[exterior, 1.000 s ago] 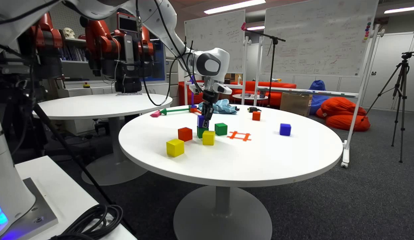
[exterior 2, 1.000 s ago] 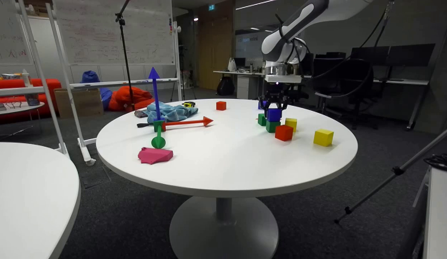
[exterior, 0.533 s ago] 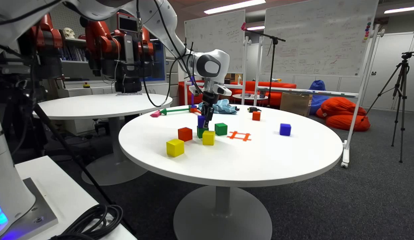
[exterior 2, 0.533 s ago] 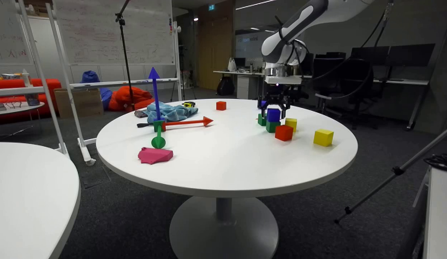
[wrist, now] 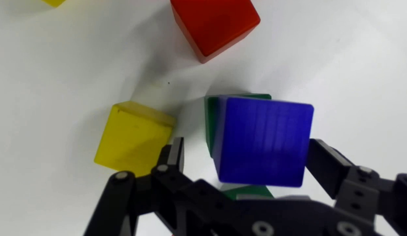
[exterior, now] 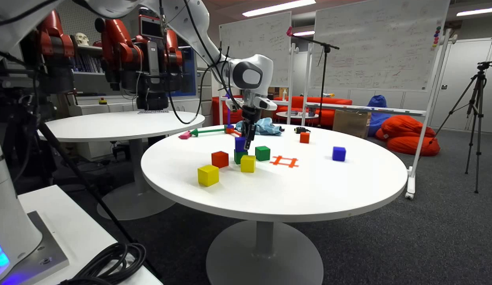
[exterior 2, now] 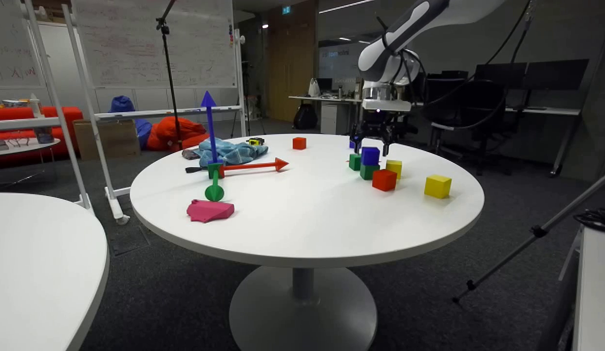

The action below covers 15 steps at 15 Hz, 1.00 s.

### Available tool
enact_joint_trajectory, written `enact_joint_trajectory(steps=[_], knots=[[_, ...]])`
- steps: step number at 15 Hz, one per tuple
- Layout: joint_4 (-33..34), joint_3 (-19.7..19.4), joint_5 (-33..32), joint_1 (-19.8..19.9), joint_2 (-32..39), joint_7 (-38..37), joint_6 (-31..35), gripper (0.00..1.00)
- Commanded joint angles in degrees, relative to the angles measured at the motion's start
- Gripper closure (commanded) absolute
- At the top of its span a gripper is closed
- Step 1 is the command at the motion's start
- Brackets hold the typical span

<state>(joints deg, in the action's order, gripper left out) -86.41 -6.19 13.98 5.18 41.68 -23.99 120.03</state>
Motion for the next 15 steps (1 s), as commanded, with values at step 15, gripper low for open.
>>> enact_joint_trajectory(steps=[15], knots=[[-31.43,-0.97,6.41,2.82,-23.16,1.49,20.26,0.00]])
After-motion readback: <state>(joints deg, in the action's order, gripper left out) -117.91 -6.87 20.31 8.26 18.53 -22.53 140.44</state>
